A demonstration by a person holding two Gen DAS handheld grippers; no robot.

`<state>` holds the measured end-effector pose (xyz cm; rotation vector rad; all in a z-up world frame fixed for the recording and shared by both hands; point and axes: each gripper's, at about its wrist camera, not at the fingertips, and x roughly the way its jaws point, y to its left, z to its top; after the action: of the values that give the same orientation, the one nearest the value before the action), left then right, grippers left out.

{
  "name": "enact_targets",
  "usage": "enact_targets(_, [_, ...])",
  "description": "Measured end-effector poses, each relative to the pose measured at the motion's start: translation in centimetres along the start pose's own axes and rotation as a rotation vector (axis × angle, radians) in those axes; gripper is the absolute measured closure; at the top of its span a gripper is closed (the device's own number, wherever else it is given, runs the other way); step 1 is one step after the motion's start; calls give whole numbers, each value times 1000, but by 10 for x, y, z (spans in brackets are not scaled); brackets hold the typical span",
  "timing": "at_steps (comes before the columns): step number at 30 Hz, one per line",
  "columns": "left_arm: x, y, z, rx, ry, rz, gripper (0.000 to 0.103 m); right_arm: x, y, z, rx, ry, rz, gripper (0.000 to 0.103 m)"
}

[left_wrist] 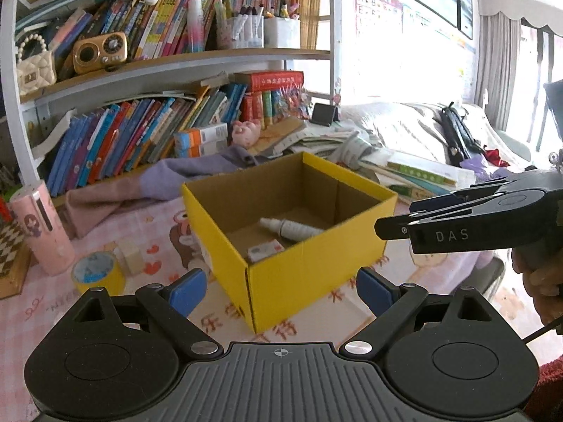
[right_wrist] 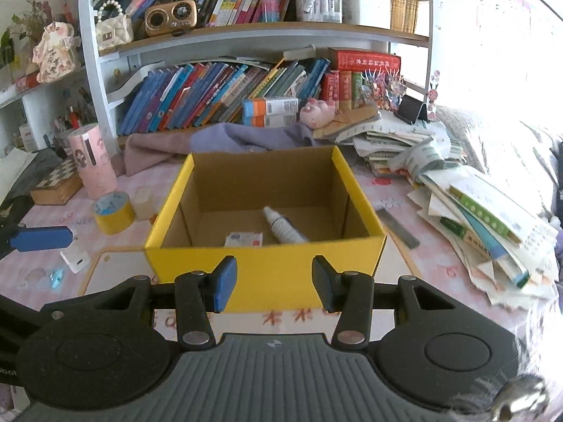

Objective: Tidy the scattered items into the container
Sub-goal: 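Withdraw both open tools from the yellow box back over the table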

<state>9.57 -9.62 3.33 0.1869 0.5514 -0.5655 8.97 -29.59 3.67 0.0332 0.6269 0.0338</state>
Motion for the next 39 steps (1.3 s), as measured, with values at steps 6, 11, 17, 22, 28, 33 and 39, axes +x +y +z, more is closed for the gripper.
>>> enact_targets(6, [-16,5,-20,-1,16,2,9,-9,20,-20,-10,19,-15,57])
enact_targets(11, [-24,12,-35,-13,32,28,9,-11,38,-33,-29,25,-14,56])
enact_targets(17, [-35,23,-56,-48,53,69,9,-8,65,-49,-51,54,-2,55])
enact_targets(22, [-45,31,-74,-76,84,113,9,-5,92,-62,-94,96,49,55])
enact_targets(28, [-53,41,-88,-103,114,151,9,0,115,-66,-135,119,97,54])
enact_targets(33, [-60,52,-92,-124,114,180,9,1,129,-67,-164,124,127,52])
enact_targets(39, [-64,63,-94,-134,111,201,9,6,141,-62,-172,123,148,51])
